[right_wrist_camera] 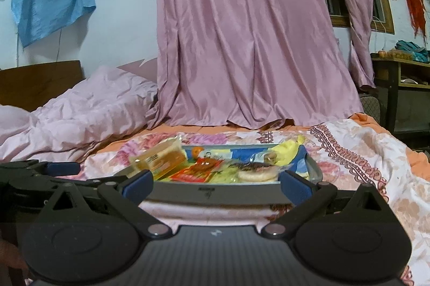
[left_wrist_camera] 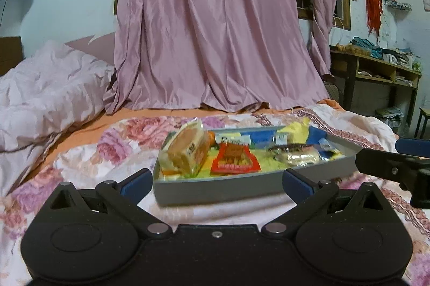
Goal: Organize snacks
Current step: 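Lift both grippers out of the tray back toward the snack pile, then grasp the navy Ca milk stick with the left gripper while the right gripper grasps the blue packet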
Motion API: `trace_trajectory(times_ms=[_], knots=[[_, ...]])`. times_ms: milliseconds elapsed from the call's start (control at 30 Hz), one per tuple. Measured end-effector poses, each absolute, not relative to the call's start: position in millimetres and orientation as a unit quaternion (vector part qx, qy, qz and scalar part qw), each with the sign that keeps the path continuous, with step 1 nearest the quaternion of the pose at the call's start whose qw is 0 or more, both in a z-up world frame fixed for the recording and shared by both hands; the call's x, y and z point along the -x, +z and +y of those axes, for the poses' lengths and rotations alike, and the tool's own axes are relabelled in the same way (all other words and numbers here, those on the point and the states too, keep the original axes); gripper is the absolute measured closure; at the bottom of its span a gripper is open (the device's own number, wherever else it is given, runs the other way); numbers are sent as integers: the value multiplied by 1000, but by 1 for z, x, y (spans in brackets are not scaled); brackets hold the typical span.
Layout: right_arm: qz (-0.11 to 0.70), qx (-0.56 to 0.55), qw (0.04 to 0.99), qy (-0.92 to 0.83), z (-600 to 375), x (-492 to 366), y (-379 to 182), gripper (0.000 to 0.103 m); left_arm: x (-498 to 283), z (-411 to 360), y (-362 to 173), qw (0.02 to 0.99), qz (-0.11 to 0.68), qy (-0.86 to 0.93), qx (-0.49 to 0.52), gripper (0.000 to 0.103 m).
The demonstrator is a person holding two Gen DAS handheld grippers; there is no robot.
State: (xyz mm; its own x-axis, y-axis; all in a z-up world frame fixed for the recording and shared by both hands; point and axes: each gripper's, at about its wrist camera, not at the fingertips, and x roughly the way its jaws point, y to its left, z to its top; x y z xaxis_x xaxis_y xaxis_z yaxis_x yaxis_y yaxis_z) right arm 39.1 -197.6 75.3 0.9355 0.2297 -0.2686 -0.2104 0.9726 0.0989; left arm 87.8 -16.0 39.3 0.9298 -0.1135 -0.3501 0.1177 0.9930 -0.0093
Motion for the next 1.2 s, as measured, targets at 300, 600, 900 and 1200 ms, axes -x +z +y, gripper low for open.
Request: trace_trajectory(times_ms=[300, 600, 900, 1200], knots=[[145, -35, 982, 116, -204, -8, 73, 0, -50, -8, 34, 981, 182, -64, -19, 1], [169, -35, 979, 111, -225, -6, 62, 0, -29, 12, 2, 974, 190, -96, -75, 1], [171, -68, 976, 113, -233, -19, 63, 0, -53, -3, -50, 925, 296, -187, -145, 1], [176, -69, 974, 124, -228, -21, 63, 0, -80, -4, -81, 903, 360, -195, -129, 8]])
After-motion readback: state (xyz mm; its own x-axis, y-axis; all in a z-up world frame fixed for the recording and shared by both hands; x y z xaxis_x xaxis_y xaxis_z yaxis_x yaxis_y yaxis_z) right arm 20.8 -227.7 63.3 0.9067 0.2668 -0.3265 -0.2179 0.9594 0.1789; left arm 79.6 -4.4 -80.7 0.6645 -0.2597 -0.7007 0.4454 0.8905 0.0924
